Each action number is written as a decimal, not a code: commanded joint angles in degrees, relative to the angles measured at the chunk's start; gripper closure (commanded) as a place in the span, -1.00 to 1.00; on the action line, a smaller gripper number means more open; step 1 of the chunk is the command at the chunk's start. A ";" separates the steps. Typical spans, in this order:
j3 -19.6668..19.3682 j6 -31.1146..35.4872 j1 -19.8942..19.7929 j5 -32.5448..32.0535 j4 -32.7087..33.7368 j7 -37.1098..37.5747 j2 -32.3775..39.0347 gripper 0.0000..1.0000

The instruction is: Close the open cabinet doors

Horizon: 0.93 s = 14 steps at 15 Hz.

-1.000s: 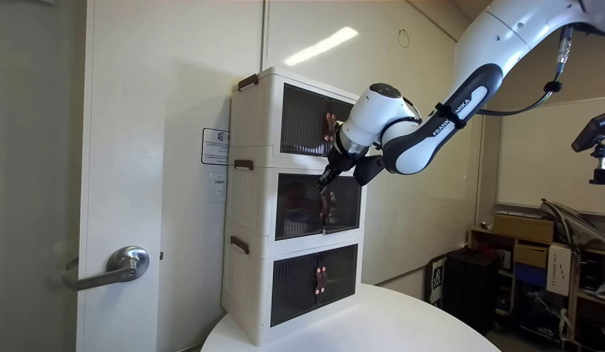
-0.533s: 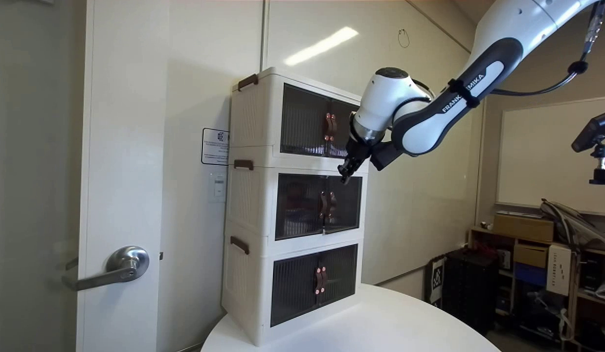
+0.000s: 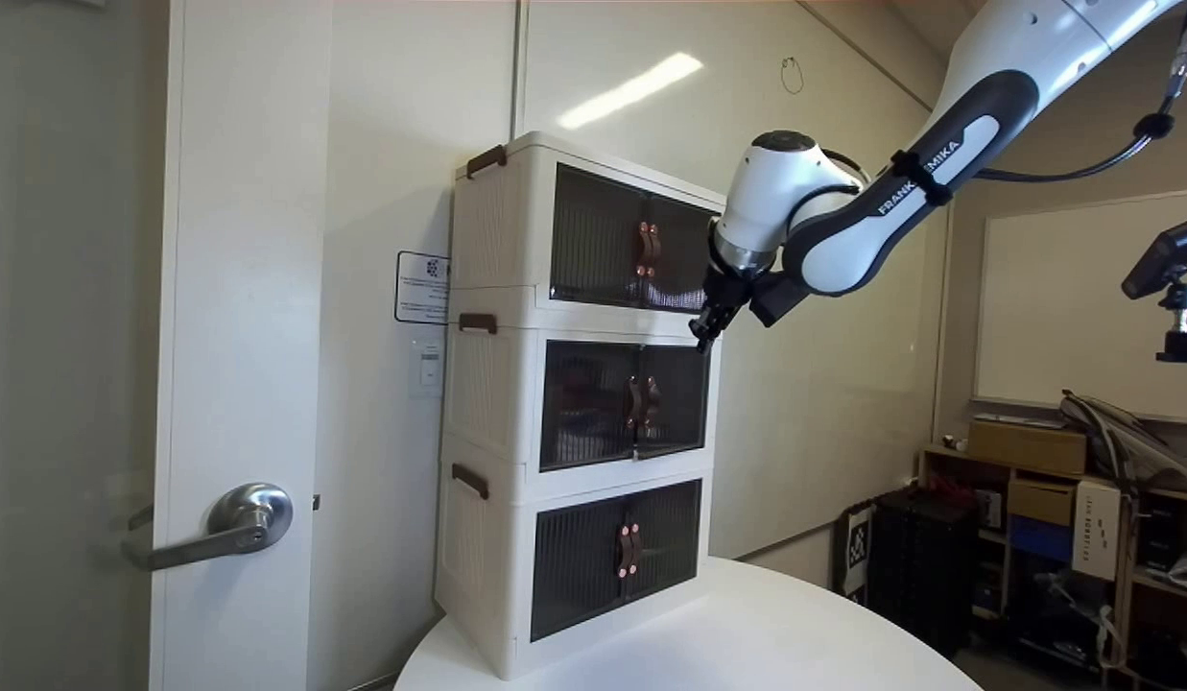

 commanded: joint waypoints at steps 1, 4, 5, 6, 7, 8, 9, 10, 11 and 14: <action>0.20 0.65 -0.72 1.29 0.88 -2.15 1.65 0.99; 0.18 2.48 -1.06 0.87 2.65 -1.86 4.49 0.99; 0.14 3.09 -1.09 0.57 3.38 -1.64 5.47 0.99; 0.06 3.85 -1.11 0.16 4.36 -1.48 6.58 0.99; -0.25 4.66 -0.96 -0.78 5.58 -1.00 7.70 0.99; -0.47 5.45 -0.84 -1.48 7.05 -0.73 8.94 0.99; -0.66 6.16 -0.70 -2.03 8.52 -0.49 10.09 0.99; -0.88 6.79 -0.52 -2.48 10.24 -0.27 11.36 0.99; -0.95 7.39 -0.42 -2.75 11.87 -0.34 12.64 0.99; -1.25 8.31 0.34 -4.48 17.44 -0.41 16.79 0.99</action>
